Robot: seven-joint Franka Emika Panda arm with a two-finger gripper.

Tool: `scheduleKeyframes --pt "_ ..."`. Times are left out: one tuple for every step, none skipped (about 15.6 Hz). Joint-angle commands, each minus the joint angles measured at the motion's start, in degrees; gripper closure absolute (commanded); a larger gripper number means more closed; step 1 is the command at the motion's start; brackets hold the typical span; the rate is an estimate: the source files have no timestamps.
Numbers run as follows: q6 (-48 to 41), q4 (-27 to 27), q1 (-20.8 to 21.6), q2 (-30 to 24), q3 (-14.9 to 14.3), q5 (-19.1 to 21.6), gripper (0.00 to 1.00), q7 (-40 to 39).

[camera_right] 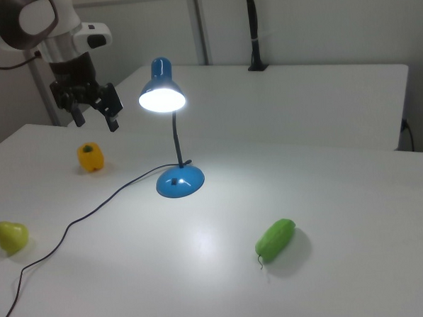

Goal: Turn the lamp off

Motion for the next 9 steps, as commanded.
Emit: scheduleKeyframes --pt "-0.05 -0.17 0.12 -0.31 -0.07 0.87 0.33 -1.18" --pt "-0.05 -0.17 0.12 -0.31 -0.07 0.87 0.46 -1.18" --pt "-0.05 -0.17 0.12 -0.22 0.11 0.87 0.55 -1.26" --pt "0.13 -0.26 0.12 -0.22 -0.07 0.87 0.68 -1.26" --pt "0.21 -0.26 0.12 -0.22 0.11 0.87 0.78 -1.26" --pt "0.22 -0.43 0.12 -0.22 0.11 0.87 0.85 -1.26" --pt "0.22 -0.61 0.21 -0.31 -0.07 0.87 0.88 -1.26" --pt "0.30 -0.61 0.21 -0.22 0.11 0.87 0.93 -1.18" --pt "0.30 -0.61 0.21 -0.22 0.11 0.96 0.94 -1.18"
